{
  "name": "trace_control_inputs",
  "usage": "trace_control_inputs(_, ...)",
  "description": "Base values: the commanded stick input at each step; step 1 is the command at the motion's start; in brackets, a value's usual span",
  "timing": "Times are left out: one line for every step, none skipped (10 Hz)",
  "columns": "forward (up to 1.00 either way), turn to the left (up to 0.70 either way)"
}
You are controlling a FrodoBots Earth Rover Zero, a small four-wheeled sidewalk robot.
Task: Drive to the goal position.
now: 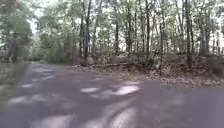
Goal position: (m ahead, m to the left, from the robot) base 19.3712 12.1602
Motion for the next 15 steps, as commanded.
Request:
trace_control_inputs(0.00, 0.00)
trace_control_inputs(0.51, 0.00)
trace_control_inputs(0.70, 0.00)
trace_control_inputs(0.70, 0.00)
trace_control_inputs(0.70, 0.00)
trace_control_inputs(0.70, 0.00)
trace_control_inputs(0.70, 0.00)
trace_control_inputs(0.70, 0.00)
trace_control_inputs(0.70, 0.00)
trace_control_inputs(0.70, 0.00)
trace_control_inputs(0.70, 0.00)
trace_control_inputs(0.70, 0.00)
trace_control_inputs(0.70, 0.00)
trace_control_inputs(0.70, 0.00)
trace_control_inputs(0.70, 0.00)
